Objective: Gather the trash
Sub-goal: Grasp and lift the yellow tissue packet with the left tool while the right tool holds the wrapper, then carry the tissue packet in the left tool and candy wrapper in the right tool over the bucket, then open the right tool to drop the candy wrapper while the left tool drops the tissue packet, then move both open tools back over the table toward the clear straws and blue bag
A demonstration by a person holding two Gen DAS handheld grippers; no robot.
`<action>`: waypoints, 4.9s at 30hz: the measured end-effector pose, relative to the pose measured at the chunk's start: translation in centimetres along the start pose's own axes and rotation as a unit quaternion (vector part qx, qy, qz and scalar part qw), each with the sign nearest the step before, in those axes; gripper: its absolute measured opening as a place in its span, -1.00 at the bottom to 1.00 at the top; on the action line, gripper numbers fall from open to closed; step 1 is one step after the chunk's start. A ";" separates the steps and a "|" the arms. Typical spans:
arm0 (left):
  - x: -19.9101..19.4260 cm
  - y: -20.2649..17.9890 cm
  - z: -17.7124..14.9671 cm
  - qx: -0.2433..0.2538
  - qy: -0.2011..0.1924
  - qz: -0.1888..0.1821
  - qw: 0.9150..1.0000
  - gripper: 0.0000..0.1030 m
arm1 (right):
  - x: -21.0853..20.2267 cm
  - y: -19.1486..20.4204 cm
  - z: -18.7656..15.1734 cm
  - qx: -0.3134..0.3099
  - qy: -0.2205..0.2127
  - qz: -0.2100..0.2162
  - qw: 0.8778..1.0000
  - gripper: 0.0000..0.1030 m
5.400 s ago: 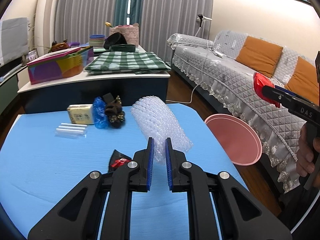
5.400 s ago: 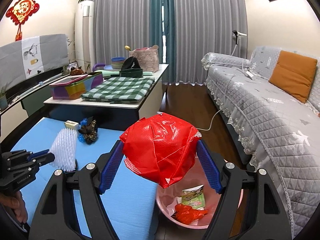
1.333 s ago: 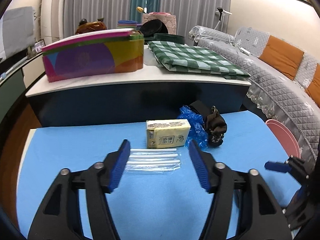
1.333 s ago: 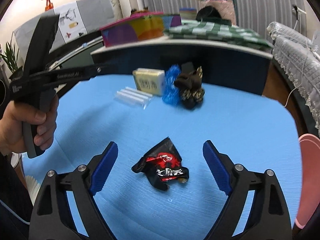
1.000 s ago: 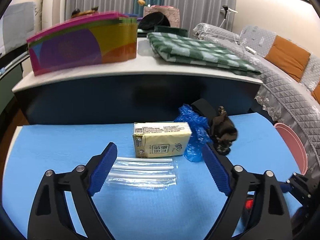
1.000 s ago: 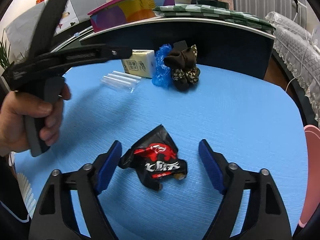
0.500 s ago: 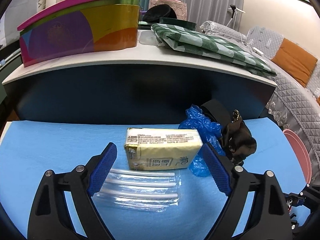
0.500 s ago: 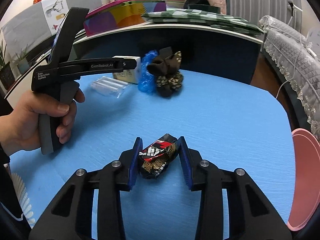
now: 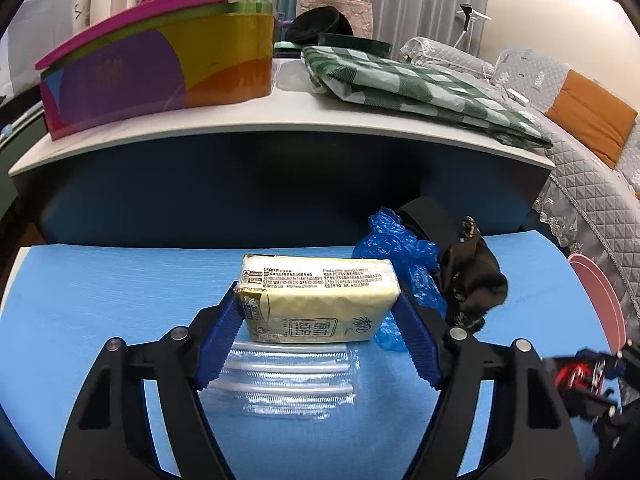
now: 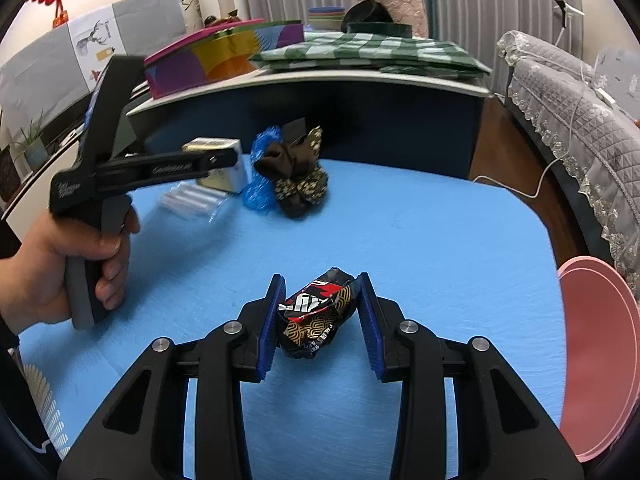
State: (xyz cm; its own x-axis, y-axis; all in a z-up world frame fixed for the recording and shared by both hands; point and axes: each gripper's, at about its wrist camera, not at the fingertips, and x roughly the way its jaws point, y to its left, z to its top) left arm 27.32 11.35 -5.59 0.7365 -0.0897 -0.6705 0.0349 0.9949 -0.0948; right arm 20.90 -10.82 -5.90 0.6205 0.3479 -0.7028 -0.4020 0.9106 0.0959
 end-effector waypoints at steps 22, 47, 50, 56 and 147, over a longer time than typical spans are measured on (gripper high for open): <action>-9.1 -5.5 -4.6 -0.017 -0.037 0.004 0.999 0.39 | -8.2 -4.2 0.0 0.049 -0.070 -0.040 0.996 -0.28; -13.7 -12.3 -8.7 -0.046 -0.052 0.017 0.997 0.39 | -15.9 -9.9 -0.9 0.088 -0.127 -0.088 0.984 -0.28; -13.7 -12.7 -8.7 -0.044 -0.051 0.015 0.998 0.39 | -16.5 -10.5 -0.8 0.084 -0.132 -0.100 0.983 -0.28; -13.4 -13.6 -8.3 -0.042 -0.052 0.010 0.998 0.39 | -17.2 -11.7 -1.0 0.084 -0.132 -0.115 0.981 -0.28; -11.3 -18.2 -6.1 -0.007 -0.044 -0.071 0.996 0.40 | -18.2 -15.6 1.9 0.077 -0.150 -0.118 0.979 0.30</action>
State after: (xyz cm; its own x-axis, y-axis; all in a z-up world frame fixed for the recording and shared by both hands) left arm 14.26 -5.99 -0.76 0.7813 -0.2243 -0.5824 0.1333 0.9716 -0.1954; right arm 17.13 -30.91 6.70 0.8630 0.1524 -0.4818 -0.1314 0.9883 0.0772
